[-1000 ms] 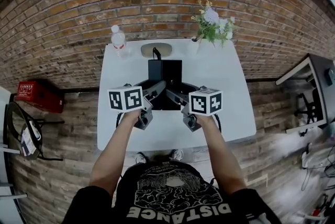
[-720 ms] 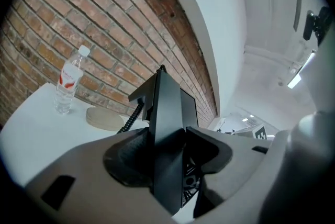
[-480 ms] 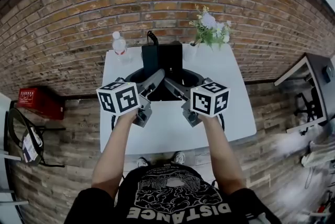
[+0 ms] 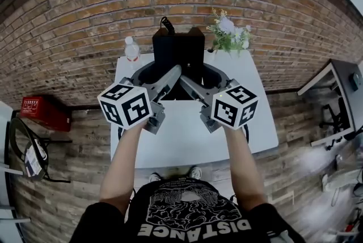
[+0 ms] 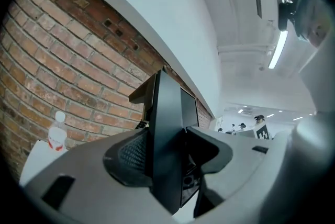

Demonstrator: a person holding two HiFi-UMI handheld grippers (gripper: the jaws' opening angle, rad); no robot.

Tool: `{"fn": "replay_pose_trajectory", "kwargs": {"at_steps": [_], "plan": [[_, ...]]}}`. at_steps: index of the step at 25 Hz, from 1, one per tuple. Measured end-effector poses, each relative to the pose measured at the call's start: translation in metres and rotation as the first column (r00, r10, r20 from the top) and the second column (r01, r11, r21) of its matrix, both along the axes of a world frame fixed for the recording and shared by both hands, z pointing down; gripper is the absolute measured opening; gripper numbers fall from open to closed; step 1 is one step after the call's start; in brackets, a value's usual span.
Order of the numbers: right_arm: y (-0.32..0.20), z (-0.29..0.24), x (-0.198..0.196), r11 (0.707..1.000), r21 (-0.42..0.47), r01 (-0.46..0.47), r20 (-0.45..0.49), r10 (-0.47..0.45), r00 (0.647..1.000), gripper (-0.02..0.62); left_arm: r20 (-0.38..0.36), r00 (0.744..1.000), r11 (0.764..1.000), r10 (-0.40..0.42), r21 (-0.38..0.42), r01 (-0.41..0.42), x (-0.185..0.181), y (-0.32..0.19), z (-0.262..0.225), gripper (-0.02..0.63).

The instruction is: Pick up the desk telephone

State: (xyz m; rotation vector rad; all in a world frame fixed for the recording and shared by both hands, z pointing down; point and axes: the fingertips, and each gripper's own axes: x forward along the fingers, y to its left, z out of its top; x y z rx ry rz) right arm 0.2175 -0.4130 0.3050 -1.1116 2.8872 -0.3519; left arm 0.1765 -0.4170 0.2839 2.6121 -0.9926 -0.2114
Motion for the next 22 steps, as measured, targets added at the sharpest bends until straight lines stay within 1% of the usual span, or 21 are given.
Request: {"fn": "replay_pose_trajectory", "kwargs": {"at_steps": [22], "plan": [[0.0037,0.0068,-0.0008,1.000,-0.018,0.011,-0.010,-0.011,1.000,0.265,-0.001,1.000,1.000,-0.013,-0.022,0.013,-0.0006,0.0042,0.0077,0.207]]}}
